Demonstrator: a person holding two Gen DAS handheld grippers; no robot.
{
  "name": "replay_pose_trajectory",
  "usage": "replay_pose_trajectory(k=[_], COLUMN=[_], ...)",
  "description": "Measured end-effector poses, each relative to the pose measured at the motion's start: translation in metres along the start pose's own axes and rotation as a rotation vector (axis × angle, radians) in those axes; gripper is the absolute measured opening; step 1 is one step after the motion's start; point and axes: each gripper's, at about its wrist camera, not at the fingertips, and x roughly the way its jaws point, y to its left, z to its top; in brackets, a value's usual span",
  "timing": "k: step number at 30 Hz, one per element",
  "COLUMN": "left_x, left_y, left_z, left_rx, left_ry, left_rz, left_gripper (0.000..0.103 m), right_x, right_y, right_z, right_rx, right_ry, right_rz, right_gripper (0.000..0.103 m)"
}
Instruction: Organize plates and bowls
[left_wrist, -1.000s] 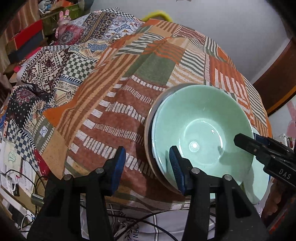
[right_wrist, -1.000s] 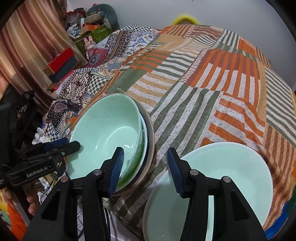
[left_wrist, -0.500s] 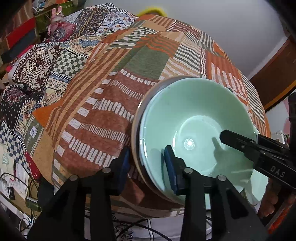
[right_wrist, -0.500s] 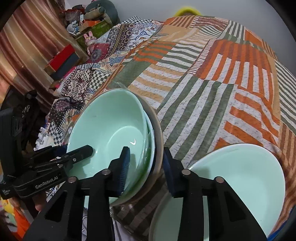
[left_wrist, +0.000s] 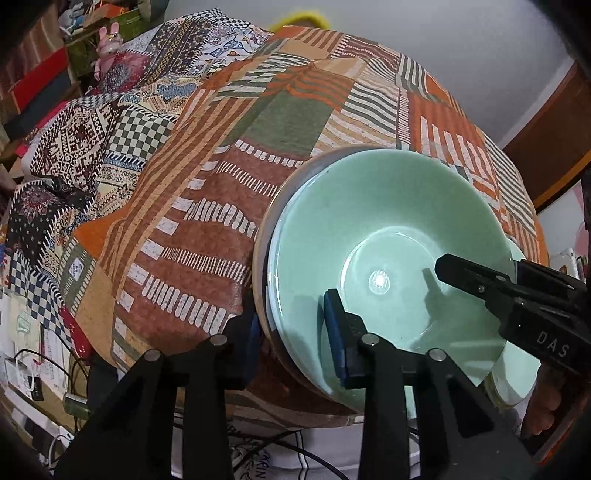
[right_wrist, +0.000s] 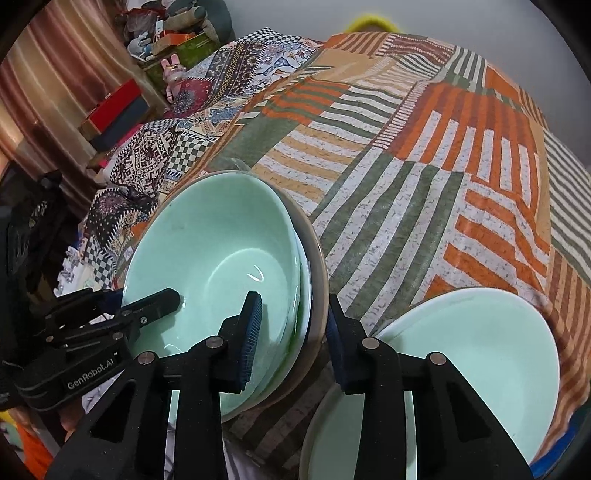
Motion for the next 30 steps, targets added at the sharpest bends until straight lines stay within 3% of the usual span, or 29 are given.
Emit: replay_pose_trajectory(k=[11, 30], left_x=[-0.008, -0.069], left_y=[-0.004, -0.038], left_z=[-0.001, 0.005], left_rx=[-0.012, 0.041], left_ry=[-0.007, -0.151], left_rz=[-0.014, -0.033], left_gripper=[0.033, 0.033], right_x=[-0.012, -0.070], right_y=[0.002, -0.002], right_z=[-0.001, -0.004], right_rx=[0.014, 0.033], right_ry=[-0.018, -0.152], right_rz=[-0.002, 0.012], right_gripper=[0.031, 0.031])
